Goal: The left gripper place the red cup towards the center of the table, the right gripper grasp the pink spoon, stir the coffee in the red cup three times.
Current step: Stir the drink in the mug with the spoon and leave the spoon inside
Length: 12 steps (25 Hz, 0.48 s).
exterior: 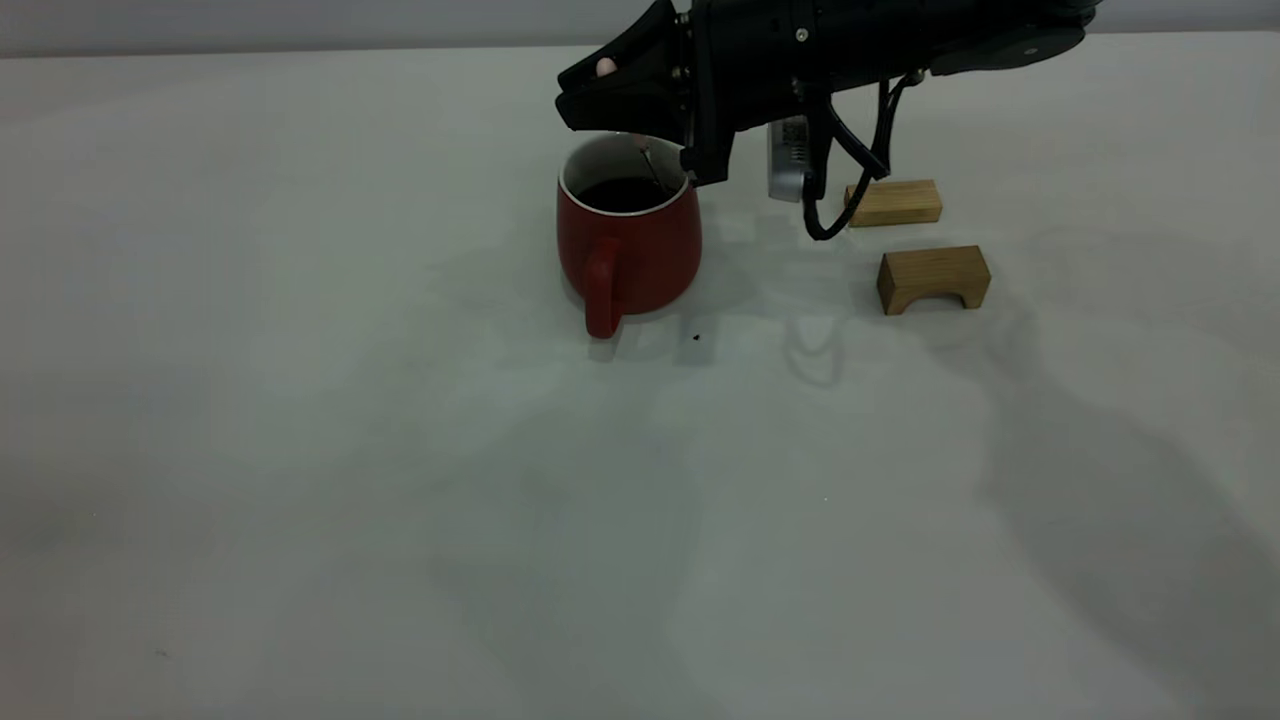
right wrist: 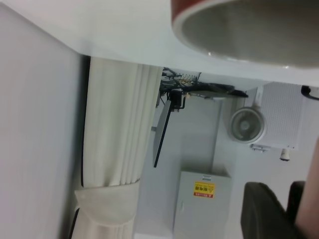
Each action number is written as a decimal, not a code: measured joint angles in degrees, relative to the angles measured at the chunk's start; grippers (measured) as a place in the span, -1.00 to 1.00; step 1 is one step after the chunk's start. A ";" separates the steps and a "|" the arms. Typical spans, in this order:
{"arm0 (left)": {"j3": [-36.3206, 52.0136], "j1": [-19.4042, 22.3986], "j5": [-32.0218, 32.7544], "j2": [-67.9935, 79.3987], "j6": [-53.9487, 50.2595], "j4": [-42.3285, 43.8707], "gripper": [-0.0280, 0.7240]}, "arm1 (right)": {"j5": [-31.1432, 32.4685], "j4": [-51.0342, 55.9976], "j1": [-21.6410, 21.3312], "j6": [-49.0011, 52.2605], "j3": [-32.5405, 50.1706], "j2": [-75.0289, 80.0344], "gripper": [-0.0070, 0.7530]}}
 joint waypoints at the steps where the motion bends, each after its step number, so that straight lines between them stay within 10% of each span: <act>1: 0.00 0.00 0.00 0.00 0.00 0.00 0.16 | 0.75 0.05 0.33 0.00 -0.32 0.31 -0.67; 12: 0.00 0.00 0.00 0.00 0.00 0.00 0.16 | 5.46 0.12 -0.60 -5.20 -8.11 5.94 -0.67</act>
